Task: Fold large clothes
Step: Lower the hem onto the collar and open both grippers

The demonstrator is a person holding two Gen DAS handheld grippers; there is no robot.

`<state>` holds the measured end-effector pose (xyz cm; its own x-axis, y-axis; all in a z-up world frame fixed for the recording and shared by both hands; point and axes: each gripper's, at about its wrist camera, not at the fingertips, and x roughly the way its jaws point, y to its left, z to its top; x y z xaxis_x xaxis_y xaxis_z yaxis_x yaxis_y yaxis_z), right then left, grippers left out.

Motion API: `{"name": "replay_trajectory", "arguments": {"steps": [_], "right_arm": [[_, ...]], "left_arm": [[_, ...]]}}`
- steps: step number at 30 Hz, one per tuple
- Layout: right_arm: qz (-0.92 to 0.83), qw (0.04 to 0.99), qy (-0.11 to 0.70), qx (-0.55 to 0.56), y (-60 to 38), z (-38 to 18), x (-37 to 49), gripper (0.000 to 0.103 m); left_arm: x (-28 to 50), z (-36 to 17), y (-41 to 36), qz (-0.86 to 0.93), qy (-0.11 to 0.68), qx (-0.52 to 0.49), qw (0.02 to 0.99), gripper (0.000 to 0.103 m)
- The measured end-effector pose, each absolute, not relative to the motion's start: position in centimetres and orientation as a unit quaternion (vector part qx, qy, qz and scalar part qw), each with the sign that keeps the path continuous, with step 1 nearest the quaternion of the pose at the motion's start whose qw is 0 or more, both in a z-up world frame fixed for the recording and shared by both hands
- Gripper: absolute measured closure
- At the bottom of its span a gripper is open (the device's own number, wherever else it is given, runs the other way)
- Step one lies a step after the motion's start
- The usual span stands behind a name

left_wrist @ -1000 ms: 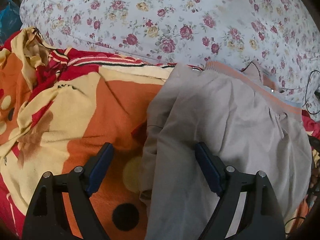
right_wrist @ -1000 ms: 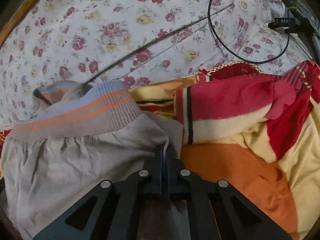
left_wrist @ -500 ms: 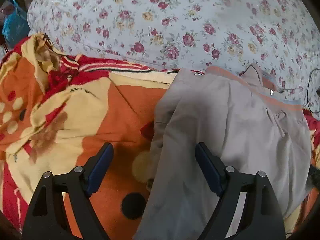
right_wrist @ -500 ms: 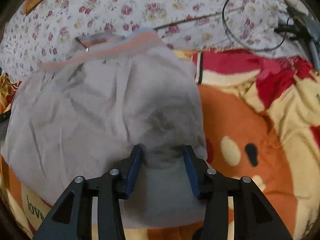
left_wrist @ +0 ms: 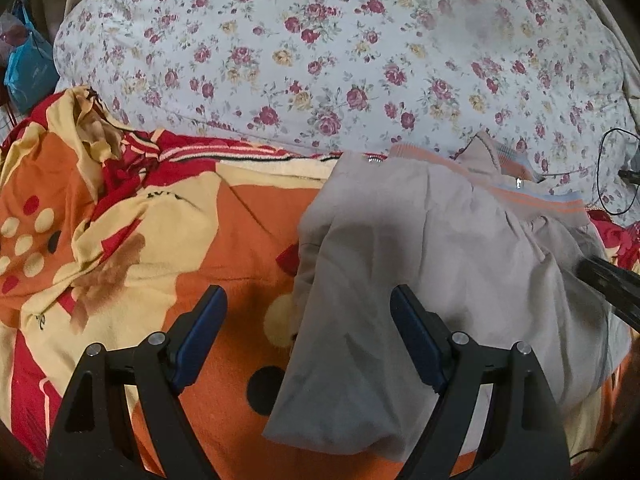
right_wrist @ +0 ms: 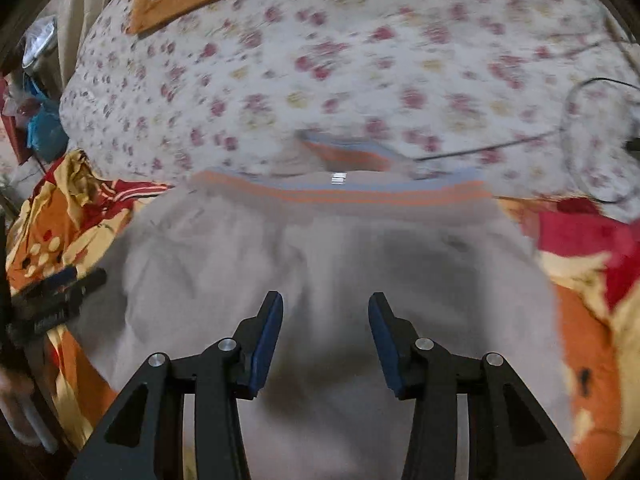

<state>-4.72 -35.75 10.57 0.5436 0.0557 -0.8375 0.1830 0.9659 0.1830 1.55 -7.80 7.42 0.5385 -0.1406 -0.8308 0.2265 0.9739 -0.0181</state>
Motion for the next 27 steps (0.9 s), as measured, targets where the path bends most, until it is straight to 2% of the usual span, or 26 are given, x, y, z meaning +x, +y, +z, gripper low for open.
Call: {"name": "replay_trajectory", "arguments": {"steps": [10, 15, 19, 22, 27], "right_arm": [[-0.083, 0.852, 0.506, 0.105, -34.7, 4.1, 2.4, 0.059], [-0.089, 0.850, 0.512, 0.083, -34.3, 3.8, 3.1, 0.056], [-0.070, 0.850, 0.511, 0.110, -34.6, 6.3, 2.1, 0.056], [-0.052, 0.862, 0.494, 0.103, -33.9, 8.2, 0.7, 0.047], [-0.059, 0.834, 0.542, 0.088, -32.9, 4.5, 1.4, 0.044]], "left_arm": [[2.7, 5.2, -8.8, -0.111, 0.505, 0.057, 0.854, 0.018], [3.3, 4.9, -8.0, -0.111, 0.521, 0.027, 0.846, 0.018], [3.3, 5.3, -7.3, -0.109, 0.522, 0.008, 0.846, 0.018], [3.4, 5.5, -7.2, -0.107, 0.517, 0.002, 0.849, 0.018], [3.5, 5.2, -7.4, -0.106, 0.518, 0.004, 0.849, 0.018]]}}
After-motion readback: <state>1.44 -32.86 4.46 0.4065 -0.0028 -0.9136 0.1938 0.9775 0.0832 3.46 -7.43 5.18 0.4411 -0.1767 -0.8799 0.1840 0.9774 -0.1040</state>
